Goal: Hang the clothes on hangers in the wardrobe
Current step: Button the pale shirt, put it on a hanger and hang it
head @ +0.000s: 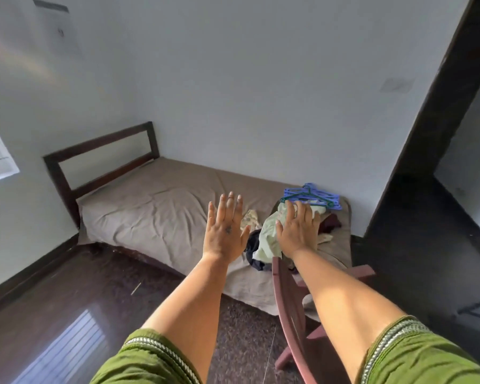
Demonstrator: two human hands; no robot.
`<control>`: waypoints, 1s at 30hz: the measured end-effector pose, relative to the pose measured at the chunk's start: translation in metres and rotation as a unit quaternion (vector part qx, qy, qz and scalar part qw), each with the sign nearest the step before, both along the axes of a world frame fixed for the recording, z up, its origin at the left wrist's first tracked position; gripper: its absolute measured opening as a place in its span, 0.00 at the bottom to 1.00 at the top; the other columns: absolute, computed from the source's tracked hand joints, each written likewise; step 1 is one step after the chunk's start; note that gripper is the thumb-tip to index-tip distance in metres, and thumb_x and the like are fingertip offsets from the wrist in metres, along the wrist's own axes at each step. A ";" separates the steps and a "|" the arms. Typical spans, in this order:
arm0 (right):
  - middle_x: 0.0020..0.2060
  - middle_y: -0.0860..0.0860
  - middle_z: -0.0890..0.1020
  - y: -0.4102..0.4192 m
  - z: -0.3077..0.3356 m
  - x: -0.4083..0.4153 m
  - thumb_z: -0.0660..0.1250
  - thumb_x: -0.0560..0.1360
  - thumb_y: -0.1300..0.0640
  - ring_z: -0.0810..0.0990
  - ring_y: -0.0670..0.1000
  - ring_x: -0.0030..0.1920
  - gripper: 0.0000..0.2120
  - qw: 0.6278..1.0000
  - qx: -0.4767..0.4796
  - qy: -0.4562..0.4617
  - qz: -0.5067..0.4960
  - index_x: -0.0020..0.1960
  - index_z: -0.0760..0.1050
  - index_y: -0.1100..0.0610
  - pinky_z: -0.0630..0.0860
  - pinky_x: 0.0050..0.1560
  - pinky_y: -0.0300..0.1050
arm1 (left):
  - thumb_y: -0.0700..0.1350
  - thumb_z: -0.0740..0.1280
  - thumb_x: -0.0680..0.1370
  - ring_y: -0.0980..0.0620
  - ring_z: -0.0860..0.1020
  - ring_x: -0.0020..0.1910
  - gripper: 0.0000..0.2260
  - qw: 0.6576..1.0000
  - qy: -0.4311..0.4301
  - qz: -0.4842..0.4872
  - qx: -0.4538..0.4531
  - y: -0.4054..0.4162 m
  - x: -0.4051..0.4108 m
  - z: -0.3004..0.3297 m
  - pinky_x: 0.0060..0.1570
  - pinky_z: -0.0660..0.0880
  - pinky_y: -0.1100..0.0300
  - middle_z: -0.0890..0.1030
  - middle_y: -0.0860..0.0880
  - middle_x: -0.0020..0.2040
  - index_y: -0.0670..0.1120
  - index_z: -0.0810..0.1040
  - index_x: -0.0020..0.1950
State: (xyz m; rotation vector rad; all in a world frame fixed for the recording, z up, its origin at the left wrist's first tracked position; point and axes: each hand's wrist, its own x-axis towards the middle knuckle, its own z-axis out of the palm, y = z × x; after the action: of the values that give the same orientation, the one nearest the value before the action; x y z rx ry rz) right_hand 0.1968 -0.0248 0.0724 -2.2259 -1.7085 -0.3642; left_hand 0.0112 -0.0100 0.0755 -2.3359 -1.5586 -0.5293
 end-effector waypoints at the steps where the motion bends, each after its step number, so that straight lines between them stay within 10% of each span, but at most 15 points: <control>1: 0.71 0.59 0.66 0.013 -0.009 -0.005 0.59 0.77 0.45 0.61 0.61 0.72 0.28 1.000 -0.002 0.011 -0.001 0.73 0.62 0.56 0.56 0.71 0.63 | 0.57 0.60 0.79 0.40 0.56 0.77 0.34 1.000 0.002 -0.002 -0.009 0.012 -0.005 -0.007 0.75 0.45 0.42 0.59 0.40 0.77 0.41 0.53 0.79; 7: 0.71 0.56 0.63 0.101 -0.053 -0.031 0.57 0.78 0.45 0.60 0.59 0.71 0.27 0.997 -0.056 0.040 -0.019 0.74 0.60 0.53 0.56 0.69 0.62 | 0.58 0.54 0.79 0.39 0.63 0.74 0.31 0.997 0.035 -0.016 -0.062 0.101 -0.030 -0.051 0.72 0.55 0.38 0.64 0.41 0.75 0.42 0.60 0.77; 18: 0.67 0.54 0.64 0.240 -0.092 -0.051 0.61 0.77 0.47 0.62 0.58 0.68 0.24 0.992 -0.081 0.073 -0.063 0.70 0.61 0.51 0.60 0.67 0.59 | 0.58 0.51 0.81 0.42 0.52 0.78 0.32 0.988 0.074 -0.069 -0.120 0.274 -0.032 -0.071 0.74 0.44 0.41 0.54 0.43 0.79 0.44 0.45 0.80; 25: 0.65 0.53 0.66 0.309 -0.141 0.009 0.63 0.76 0.48 0.64 0.57 0.66 0.25 0.980 -0.130 0.095 -0.118 0.70 0.62 0.51 0.65 0.63 0.56 | 0.44 0.59 0.79 0.45 0.68 0.64 0.13 0.978 0.053 -0.128 -0.158 0.367 0.028 -0.121 0.70 0.60 0.45 0.75 0.47 0.62 0.46 0.76 0.60; 30: 0.66 0.52 0.64 0.357 -0.191 0.046 0.62 0.76 0.50 0.63 0.56 0.66 0.26 0.963 -0.186 0.133 -0.141 0.71 0.58 0.50 0.64 0.65 0.54 | 0.44 0.57 0.80 0.45 0.67 0.65 0.13 0.968 0.036 -0.135 -0.208 0.425 0.081 -0.162 0.67 0.61 0.48 0.73 0.46 0.65 0.46 0.75 0.61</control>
State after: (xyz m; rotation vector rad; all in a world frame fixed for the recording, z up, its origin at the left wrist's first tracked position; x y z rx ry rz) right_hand 0.2433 0.3323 -0.1181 -2.6484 -1.4111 0.2119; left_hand 0.0920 0.4151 -0.0864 -2.8708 -1.4363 -0.1773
